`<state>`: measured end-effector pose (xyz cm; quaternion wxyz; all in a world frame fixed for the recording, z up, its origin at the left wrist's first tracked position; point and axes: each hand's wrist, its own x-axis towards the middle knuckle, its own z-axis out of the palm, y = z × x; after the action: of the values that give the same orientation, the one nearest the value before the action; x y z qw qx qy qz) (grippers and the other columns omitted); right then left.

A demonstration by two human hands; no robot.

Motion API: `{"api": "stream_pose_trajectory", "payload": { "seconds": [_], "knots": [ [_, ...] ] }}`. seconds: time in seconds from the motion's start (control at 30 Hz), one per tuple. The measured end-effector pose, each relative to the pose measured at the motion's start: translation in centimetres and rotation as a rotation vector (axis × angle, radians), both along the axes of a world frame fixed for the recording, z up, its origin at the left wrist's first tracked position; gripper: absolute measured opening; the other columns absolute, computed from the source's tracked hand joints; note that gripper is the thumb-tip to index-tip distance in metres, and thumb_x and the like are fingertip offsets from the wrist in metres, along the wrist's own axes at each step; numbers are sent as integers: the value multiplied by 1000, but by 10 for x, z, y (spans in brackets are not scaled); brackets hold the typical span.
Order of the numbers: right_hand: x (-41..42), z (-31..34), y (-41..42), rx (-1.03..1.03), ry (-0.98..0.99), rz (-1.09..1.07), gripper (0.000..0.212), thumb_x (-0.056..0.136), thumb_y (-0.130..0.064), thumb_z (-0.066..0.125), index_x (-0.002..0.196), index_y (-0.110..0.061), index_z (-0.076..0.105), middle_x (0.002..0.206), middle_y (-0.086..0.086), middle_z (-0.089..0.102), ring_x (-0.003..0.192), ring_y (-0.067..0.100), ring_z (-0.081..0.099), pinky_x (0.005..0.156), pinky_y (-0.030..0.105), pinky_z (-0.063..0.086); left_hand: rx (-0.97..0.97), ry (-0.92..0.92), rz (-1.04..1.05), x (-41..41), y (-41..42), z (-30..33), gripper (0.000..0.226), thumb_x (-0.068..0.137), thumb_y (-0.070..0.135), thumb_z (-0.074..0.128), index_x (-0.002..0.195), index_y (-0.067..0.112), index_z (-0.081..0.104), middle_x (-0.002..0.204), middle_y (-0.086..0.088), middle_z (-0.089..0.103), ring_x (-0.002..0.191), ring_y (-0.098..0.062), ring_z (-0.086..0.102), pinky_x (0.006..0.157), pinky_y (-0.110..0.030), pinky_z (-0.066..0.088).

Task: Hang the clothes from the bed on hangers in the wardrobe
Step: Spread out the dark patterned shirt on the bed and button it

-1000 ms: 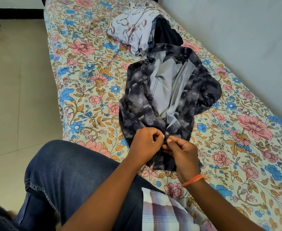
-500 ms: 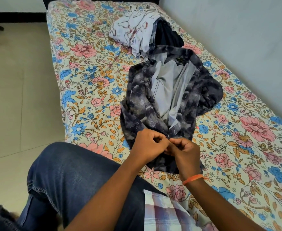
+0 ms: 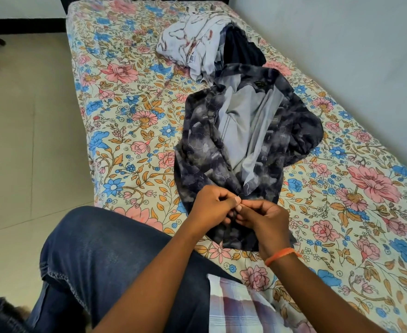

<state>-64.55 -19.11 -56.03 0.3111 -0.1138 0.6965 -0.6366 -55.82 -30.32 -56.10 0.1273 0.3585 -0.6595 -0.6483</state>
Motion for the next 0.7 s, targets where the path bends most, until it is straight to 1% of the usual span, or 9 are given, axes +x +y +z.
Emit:
{"api": "stream_pose_trajectory", "payload": {
  "seconds": [0.07, 0.17, 0.23, 0.33, 0.4, 0.47, 0.53, 0.63, 0.7],
  "knots": [
    [0, 0, 0, 3, -67, 6, 9, 78, 5, 76, 85, -1, 74, 76, 17, 74, 66, 24, 71, 62, 28, 61, 0, 1, 6, 1, -2, -3, 10, 92, 15, 67, 88, 11, 76, 77, -11, 72, 64, -10, 64, 57, -21, 54],
    [-2, 0, 0, 1, -168, 2, 9, 79, 4, 75, 85, -1, 72, 75, 13, 73, 65, 18, 70, 60, 27, 60, -18, 16, 16, 1, -4, -6, 11, 90, 14, 69, 93, 7, 77, 74, 4, 71, 60, 6, 60, 59, -12, 47],
    [-3, 1, -1, -4, -223, 2, 9, 79, 3, 75, 86, -1, 71, 75, 12, 72, 67, 17, 70, 60, 27, 60, -5, 31, 36, 1, -4, -7, 12, 89, 12, 70, 95, 4, 76, 73, 6, 69, 58, 9, 58, 59, -9, 44],
    [-4, 0, -1, -32, -289, 1, 14, 81, 5, 73, 93, 0, 69, 77, 11, 72, 71, 18, 71, 62, 29, 61, 69, 60, 76, 1, -2, -7, 9, 87, 12, 72, 92, 5, 76, 73, 4, 70, 59, 6, 60, 57, -11, 45],
    [-5, 0, 0, -48, -311, 14, 15, 82, 6, 71, 95, 0, 68, 79, 11, 72, 72, 19, 71, 64, 30, 61, 144, 59, 89, 1, -1, -7, 4, 87, 13, 73, 88, 10, 76, 71, 4, 70, 60, 3, 60, 57, -14, 47],
    [-7, -1, 1, -47, -301, 62, 13, 83, 7, 69, 95, 1, 68, 80, 12, 73, 72, 19, 71, 65, 29, 61, 233, 43, 96, 3, -2, -6, 3, 85, 14, 75, 87, 13, 76, 70, 6, 71, 62, 3, 63, 61, -15, 49],
    [-10, -1, 2, -48, -299, 113, 12, 84, 8, 67, 95, 2, 68, 79, 12, 73, 70, 18, 70, 66, 28, 61, 299, 40, 100, 4, -4, -8, 8, 83, 14, 77, 89, 11, 76, 71, 5, 72, 66, 1, 65, 67, -17, 50],
    [-12, -1, 1, -32, -258, 142, 13, 84, 8, 67, 96, 5, 68, 81, 14, 73, 71, 19, 70, 68, 28, 61, 343, 43, 137, 5, -4, -9, 5, 81, 12, 78, 85, 11, 76, 72, 1, 73, 71, -7, 67, 74, -22, 54],
    [-13, 1, 1, -33, -228, 139, 15, 82, 4, 71, 96, 6, 69, 83, 17, 73, 71, 22, 70, 68, 28, 61, 350, 53, 166, 4, -3, -8, 5, 80, 11, 79, 83, 10, 76, 73, -2, 74, 72, -10, 68, 76, -22, 54]
  ]
}}
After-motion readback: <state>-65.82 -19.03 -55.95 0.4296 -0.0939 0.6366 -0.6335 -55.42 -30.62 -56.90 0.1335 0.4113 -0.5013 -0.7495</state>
